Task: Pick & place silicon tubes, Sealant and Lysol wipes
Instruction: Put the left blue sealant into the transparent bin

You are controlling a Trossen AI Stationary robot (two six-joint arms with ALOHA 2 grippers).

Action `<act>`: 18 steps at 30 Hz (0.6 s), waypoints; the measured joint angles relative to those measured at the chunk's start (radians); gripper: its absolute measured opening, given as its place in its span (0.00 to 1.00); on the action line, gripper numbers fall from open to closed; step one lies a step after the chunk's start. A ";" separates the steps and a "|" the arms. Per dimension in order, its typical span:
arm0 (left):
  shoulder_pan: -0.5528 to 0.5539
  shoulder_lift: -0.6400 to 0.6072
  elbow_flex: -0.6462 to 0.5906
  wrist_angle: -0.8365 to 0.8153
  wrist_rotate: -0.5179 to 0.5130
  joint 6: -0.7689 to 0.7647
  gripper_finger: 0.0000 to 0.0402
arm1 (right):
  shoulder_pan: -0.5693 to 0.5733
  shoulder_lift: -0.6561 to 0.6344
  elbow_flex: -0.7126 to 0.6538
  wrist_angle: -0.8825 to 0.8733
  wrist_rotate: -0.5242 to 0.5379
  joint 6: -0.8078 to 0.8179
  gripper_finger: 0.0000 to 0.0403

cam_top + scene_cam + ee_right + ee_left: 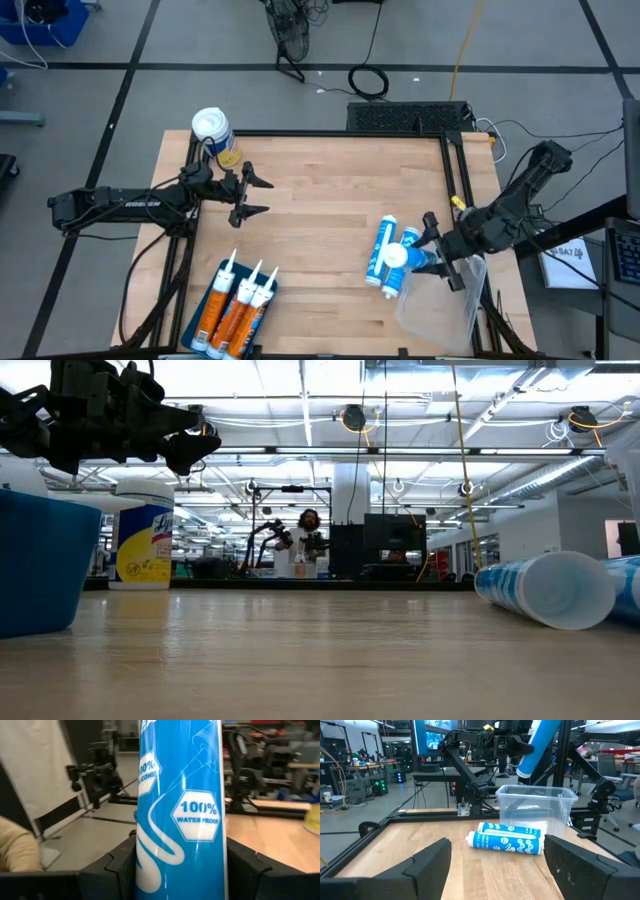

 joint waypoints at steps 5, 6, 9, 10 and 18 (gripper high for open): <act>0.000 0.000 0.000 0.000 0.000 0.000 0.77 | 0.114 0.010 0.046 -0.136 0.068 0.173 0.50; 0.000 0.000 0.000 0.000 0.000 0.000 0.77 | 0.140 0.016 0.051 -0.142 0.061 0.208 0.50; 0.000 0.000 0.000 0.000 0.000 0.000 0.77 | 0.237 0.039 0.064 -0.132 0.060 0.296 0.50; 0.000 0.000 0.000 0.000 0.000 0.000 0.77 | 0.267 0.048 0.065 -0.134 0.060 0.321 0.50; 0.000 0.000 0.000 0.000 0.000 0.000 0.77 | 0.414 0.134 0.065 -0.415 0.062 0.640 0.50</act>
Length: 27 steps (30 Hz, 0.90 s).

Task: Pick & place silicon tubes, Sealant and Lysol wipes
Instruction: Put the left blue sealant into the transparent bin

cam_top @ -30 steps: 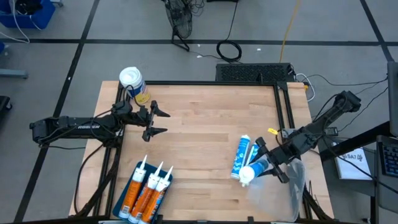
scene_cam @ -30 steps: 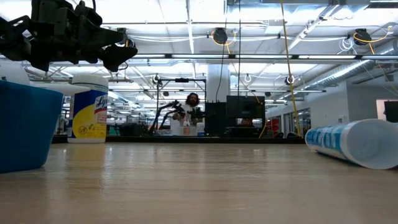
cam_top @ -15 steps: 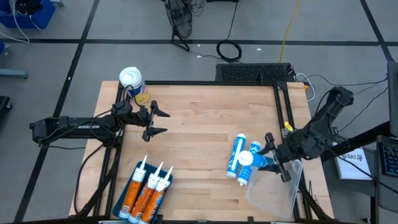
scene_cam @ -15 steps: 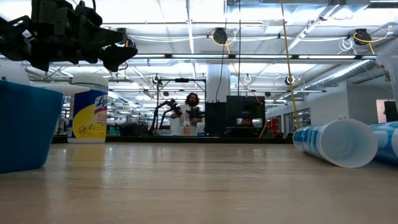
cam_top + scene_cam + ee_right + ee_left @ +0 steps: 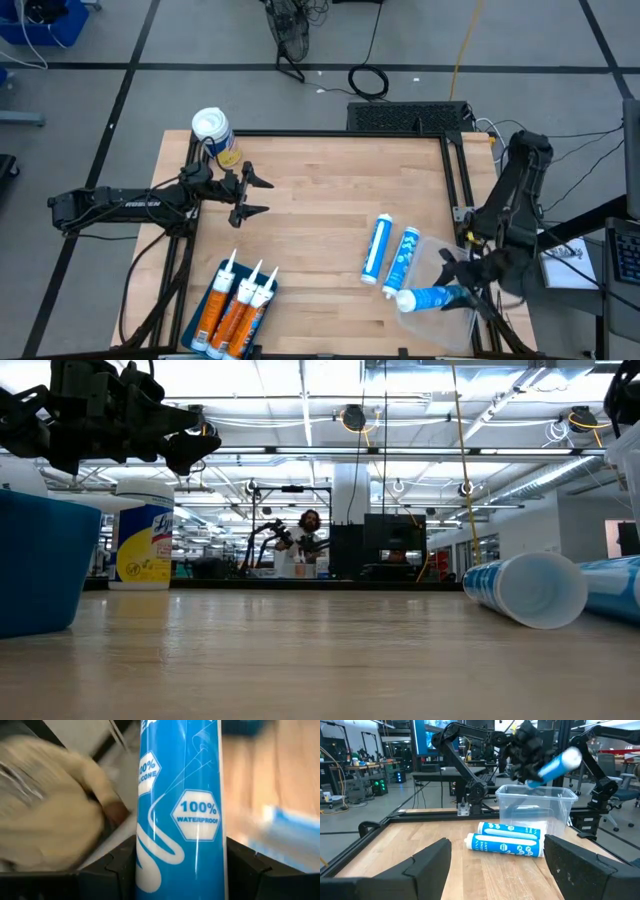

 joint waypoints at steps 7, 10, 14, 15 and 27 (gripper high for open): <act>0.000 0.000 0.000 0.000 0.000 0.000 0.77 | 0.013 0.074 -0.001 -0.190 0.052 0.253 0.50; 0.000 0.000 0.000 0.000 0.000 0.000 0.77 | 0.014 0.100 -0.001 -0.219 0.047 0.340 0.50; 0.000 0.000 0.000 0.000 0.000 0.000 0.77 | 0.014 0.133 -0.001 -0.231 0.054 0.405 0.50; 0.000 0.000 0.000 0.000 0.000 0.000 0.77 | 0.013 0.139 -0.001 -0.232 0.056 0.421 0.50; 0.000 0.000 0.000 0.000 0.000 0.000 0.77 | 0.013 0.144 -0.012 -0.201 0.011 0.556 0.81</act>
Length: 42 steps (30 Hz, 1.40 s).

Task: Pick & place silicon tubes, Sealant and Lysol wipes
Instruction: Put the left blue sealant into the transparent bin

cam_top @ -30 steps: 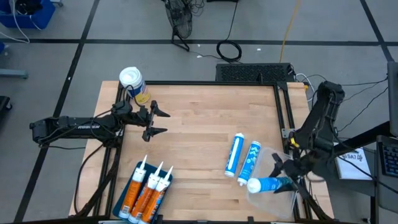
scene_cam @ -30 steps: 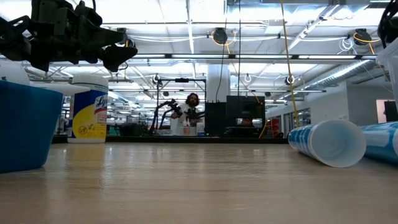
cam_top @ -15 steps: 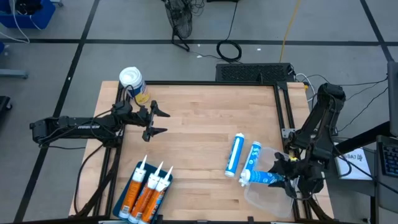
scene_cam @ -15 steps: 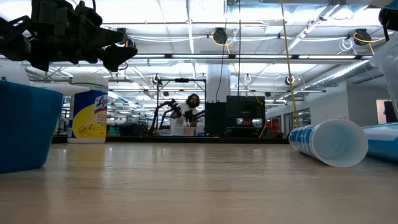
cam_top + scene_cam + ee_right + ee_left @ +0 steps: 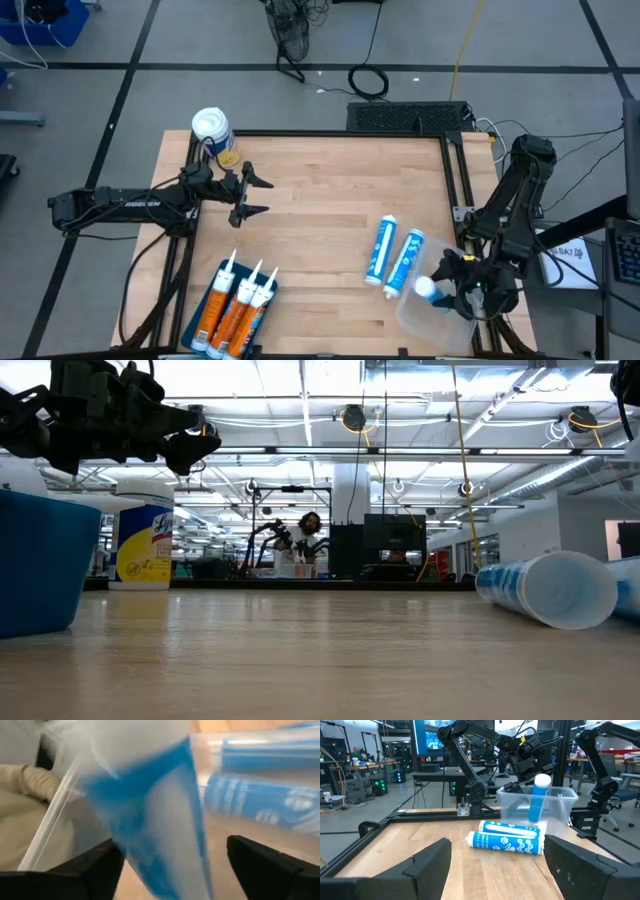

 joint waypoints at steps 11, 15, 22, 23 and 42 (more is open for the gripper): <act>0.000 0.000 0.000 0.000 0.000 0.000 0.77 | 0.000 -0.019 0.000 0.006 0.043 -0.093 0.84; 0.000 0.000 0.000 0.000 0.000 0.000 0.77 | 0.000 -0.028 0.000 0.059 0.105 -0.165 0.84; 0.000 0.000 0.000 0.000 0.000 0.000 0.77 | -0.014 -0.036 0.000 0.178 0.195 -0.289 0.84; 0.000 0.000 0.000 0.000 0.000 0.000 0.77 | -0.024 -0.031 0.000 0.188 0.202 -0.290 0.84; 0.000 0.000 0.000 0.000 0.000 0.000 0.77 | -0.113 0.065 0.000 0.601 -0.119 -0.632 0.84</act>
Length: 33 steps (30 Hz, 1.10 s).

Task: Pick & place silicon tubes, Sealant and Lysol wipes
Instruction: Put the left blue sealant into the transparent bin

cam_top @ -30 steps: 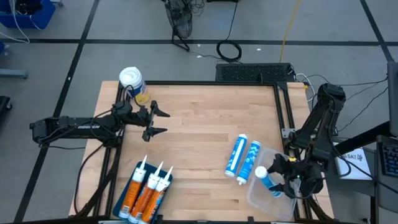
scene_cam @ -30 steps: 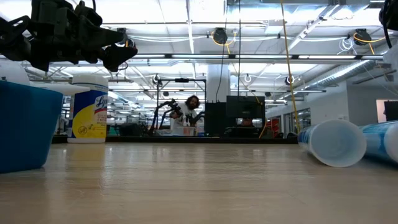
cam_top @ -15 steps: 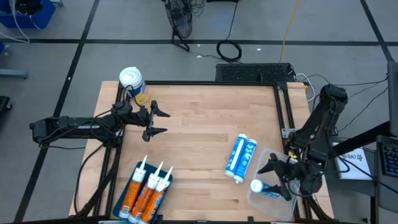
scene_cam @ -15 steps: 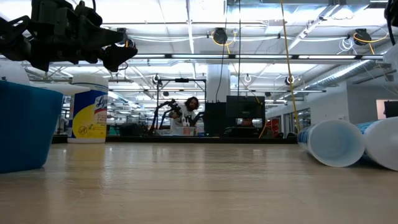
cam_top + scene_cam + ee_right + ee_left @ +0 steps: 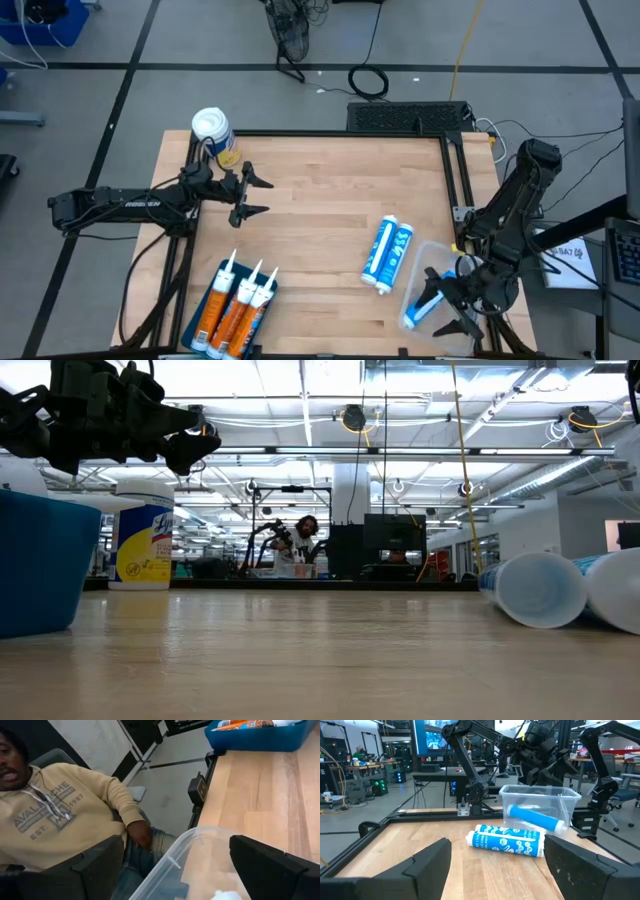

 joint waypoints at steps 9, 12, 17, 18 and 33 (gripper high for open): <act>0.000 0.000 0.000 0.000 0.000 0.000 0.77 | -0.001 0.000 0.000 0.003 0.061 -0.051 0.84; 0.000 0.000 0.000 0.000 0.000 0.000 0.77 | -0.001 0.000 0.000 0.002 0.107 -0.074 0.84; 0.000 0.000 0.000 0.000 0.000 0.000 0.77 | -0.001 0.000 0.000 0.004 0.106 -0.086 0.84; 0.000 0.000 0.000 0.000 0.000 0.000 0.77 | -0.001 0.000 0.000 0.004 0.106 -0.086 0.84; 0.000 0.000 0.000 0.000 0.000 0.000 0.77 | -0.001 0.000 0.000 0.042 0.054 -0.174 0.84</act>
